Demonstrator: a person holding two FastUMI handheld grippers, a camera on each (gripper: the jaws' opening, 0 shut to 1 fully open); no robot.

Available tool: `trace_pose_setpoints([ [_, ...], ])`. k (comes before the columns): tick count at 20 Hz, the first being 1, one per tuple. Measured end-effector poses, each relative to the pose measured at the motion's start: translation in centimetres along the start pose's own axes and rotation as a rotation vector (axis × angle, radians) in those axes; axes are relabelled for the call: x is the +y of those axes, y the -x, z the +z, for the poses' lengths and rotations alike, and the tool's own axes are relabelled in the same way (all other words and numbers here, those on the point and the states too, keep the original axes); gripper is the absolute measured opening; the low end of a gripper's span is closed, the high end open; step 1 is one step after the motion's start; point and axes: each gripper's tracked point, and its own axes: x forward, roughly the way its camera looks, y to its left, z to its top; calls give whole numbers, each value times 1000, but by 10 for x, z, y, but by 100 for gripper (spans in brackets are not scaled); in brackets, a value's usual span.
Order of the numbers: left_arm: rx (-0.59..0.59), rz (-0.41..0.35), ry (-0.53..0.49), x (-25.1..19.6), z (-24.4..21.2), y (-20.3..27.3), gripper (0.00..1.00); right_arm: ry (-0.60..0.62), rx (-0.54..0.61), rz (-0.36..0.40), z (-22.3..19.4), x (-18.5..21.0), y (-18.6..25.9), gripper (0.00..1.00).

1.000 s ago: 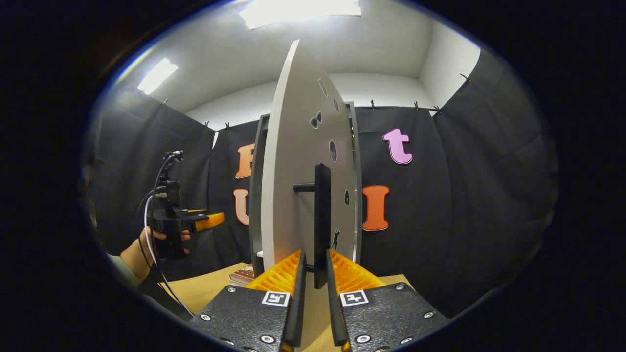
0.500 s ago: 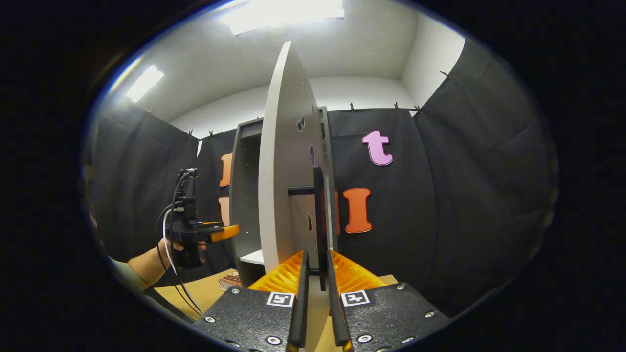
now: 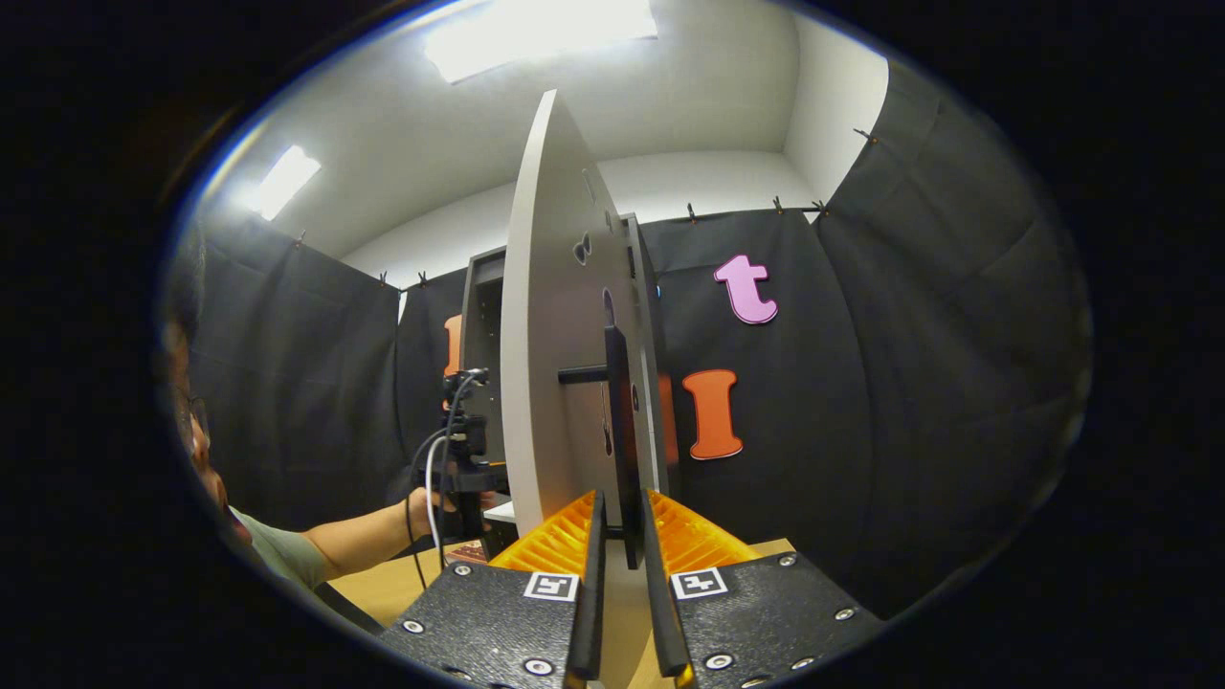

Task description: Open the cabinet door with the right hand, grasp the bottle in the cabinet with the left hand and place it on the coaster, then close the cabinet door with the right hand.

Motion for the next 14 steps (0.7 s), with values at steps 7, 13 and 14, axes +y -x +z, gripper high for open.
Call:
trace_pose_setpoints([
  [7,13,25,0,-5,-16,-57,96,-13,-16,38,3,-1,-1,29],
  [13,3,54,-2,0,-18,-87,95,-10,-21,33,3,-7,-2,41],
  [14,0,60,6,1,-18,-90,95,-14,-21,33,3,-7,-3,42],
])
